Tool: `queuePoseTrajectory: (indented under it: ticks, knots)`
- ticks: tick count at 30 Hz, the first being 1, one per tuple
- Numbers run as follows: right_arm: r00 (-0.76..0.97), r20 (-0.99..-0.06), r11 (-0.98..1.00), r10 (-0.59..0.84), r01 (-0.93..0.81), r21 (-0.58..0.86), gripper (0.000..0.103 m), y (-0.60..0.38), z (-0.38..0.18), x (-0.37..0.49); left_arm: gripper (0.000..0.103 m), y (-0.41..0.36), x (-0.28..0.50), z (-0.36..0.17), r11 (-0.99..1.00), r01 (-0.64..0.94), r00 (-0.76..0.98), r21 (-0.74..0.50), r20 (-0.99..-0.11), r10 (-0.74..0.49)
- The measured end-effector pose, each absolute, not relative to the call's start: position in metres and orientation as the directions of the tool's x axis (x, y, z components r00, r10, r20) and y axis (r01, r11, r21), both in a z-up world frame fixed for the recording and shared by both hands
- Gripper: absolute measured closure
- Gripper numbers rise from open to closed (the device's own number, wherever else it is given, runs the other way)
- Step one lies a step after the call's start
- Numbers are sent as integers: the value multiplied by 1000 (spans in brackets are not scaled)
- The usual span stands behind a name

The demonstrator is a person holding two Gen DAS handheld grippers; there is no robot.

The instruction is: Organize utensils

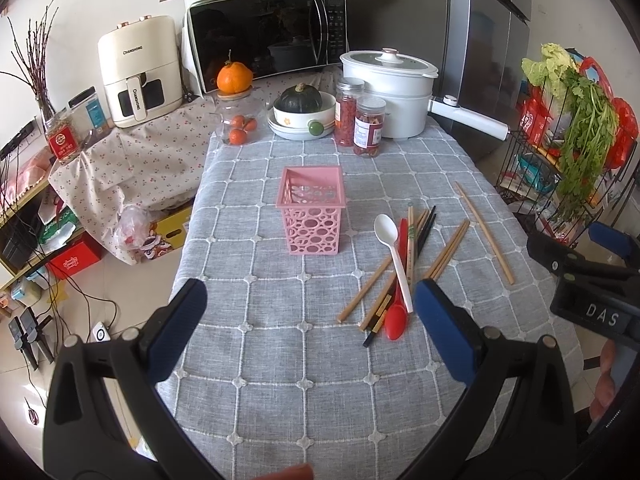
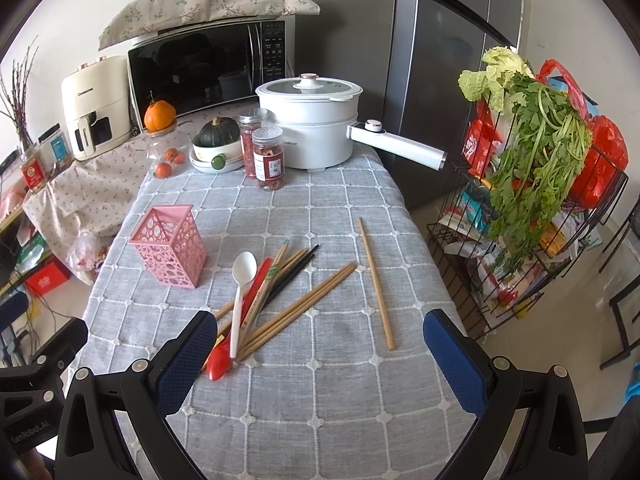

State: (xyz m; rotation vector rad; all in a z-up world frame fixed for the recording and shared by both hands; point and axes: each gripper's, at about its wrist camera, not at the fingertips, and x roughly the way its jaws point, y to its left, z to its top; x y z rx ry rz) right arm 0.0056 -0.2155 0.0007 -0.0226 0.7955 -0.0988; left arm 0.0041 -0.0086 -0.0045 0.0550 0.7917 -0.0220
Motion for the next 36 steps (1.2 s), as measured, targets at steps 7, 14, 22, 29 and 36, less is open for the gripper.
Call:
queuePoseTrajectory:
  ticks: [7,14,22,29,36]
  knots:
    - [670,-737,994,-92,109,-25,0,-232,10,16,0,-25,23,-2,995,85,689,53,-724,-20]
    - [646,-758,993,-90,117,-19,0,-243,25,37,0,-39,45,4,990,133,666,37,-743,-61]
    - [585,-810,997,-47,80,0,0,-261,13,76,5,-61,81,-20,971,228,538,-75,-822,-189]
    - [474,-874,985,103,76,158,19,-284,-37,110,47,-80,130,-69,957,242,390,-162,-887,-248]
    - [417,-897,974,149,95,205,24,-291,-61,124,62,-91,169,-105,975,182,340,-128,-922,-185]
